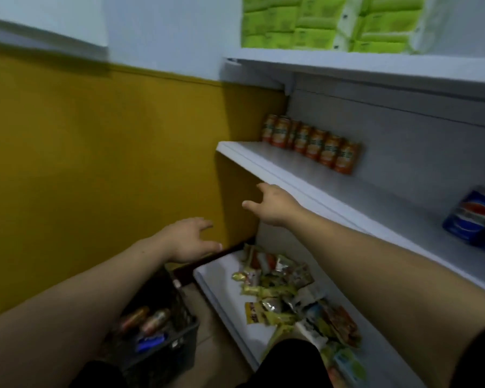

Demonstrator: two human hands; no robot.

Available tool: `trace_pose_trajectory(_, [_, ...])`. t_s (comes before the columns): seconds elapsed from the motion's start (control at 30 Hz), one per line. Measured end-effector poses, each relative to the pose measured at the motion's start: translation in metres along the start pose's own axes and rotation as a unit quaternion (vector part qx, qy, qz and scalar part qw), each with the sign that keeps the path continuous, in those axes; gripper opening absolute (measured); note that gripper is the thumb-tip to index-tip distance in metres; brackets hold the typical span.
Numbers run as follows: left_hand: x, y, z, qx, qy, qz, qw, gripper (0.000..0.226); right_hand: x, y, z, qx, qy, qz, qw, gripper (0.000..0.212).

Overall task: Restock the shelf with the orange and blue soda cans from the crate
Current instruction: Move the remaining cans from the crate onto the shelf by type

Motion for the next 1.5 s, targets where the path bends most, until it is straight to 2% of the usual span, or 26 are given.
trace_pose_trajectory(0.13, [-0.102,0.038,0.023,-0.005,0.075,-0.105,0.992,0.078,-0.079,-0.042,0.076,-0.085,0.051,-0.078,0.992,0.079])
trace_pose_trajectory(0.27, [-0.182,0.065,0.066,-0.035,0.189,-0.192,0.962,0.074,-0.133,-0.078,0.159,-0.192,0.077,-0.132,0.969,0.081])
trace_pose_trajectory(0.4, [-0.246,0.072,0.115,-0.060,0.228,-0.261,0.936,0.079,-0.163,-0.109,0.241,-0.294,0.093,-0.168,0.936,0.080])
trace_pose_trajectory(0.53, [-0.293,0.062,0.156,-0.065,0.271,-0.299,0.913,0.067,-0.166,-0.141,0.316,-0.352,0.078,-0.178,0.916,0.076])
trace_pose_trajectory(0.67, [-0.330,0.024,0.206,-0.118,0.332,-0.286,0.891,0.035,-0.156,-0.185,0.388,-0.401,0.059,-0.143,0.903,0.065])
trace_pose_trajectory(0.77, [-0.353,-0.015,0.243,-0.140,0.351,-0.265,0.887,0.047,-0.144,-0.216,0.440,-0.432,0.011,-0.109,0.895,0.049])
trace_pose_trajectory(0.87, [-0.382,-0.054,0.292,-0.176,0.361,-0.265,0.876,0.076,-0.127,-0.243,0.492,-0.452,0.001,-0.087,0.888,0.026])
trace_pose_trajectory(0.93, [-0.400,-0.075,0.324,-0.176,0.386,-0.277,0.862,0.089,-0.111,-0.256,0.522,-0.463,-0.014,-0.055,0.885,0.031])
trace_pose_trajectory(1.03, [-0.419,-0.106,0.354,-0.187,0.406,-0.289,0.846,0.080,-0.087,-0.275,0.564,-0.471,-0.019,-0.013,0.882,0.047])
trace_pose_trajectory(1.13, [-0.448,-0.131,0.387,-0.192,0.406,-0.340,0.826,0.070,-0.066,-0.290,0.604,-0.472,-0.017,0.017,0.881,0.052])
trace_pose_trajectory(1.2, [-0.459,-0.148,0.402,-0.194,0.404,-0.345,0.825,0.066,-0.053,-0.296,0.629,-0.469,-0.023,0.042,0.882,0.059])
trace_pose_trajectory(1.27, [-0.465,-0.166,0.419,-0.205,0.416,-0.328,0.823,0.073,-0.042,-0.298,0.652,-0.466,-0.045,0.070,0.881,0.069])
trace_pose_trajectory(1.37, [-0.469,-0.193,0.442,-0.218,0.468,-0.275,0.811,0.105,-0.030,-0.298,0.681,-0.463,-0.096,0.122,0.873,0.080])
trace_pose_trajectory(1.4, [-0.470,-0.199,0.449,-0.222,0.479,-0.263,0.808,0.110,-0.026,-0.298,0.689,-0.465,-0.110,0.143,0.867,0.081])
trace_pose_trajectory(1.5, [-0.471,-0.207,0.465,-0.212,0.543,-0.255,0.772,0.101,-0.018,-0.301,0.701,-0.444,-0.155,0.191,0.862,0.073])
Point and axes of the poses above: each hand's wrist, its own y-axis away from the middle knuckle, its own z-axis out of the palm, x = y × z, the point moved 8 cm from there along -y, towards the middle knuckle, and after that the axes turned 14 degrees about -x, right-handed, at the moved point
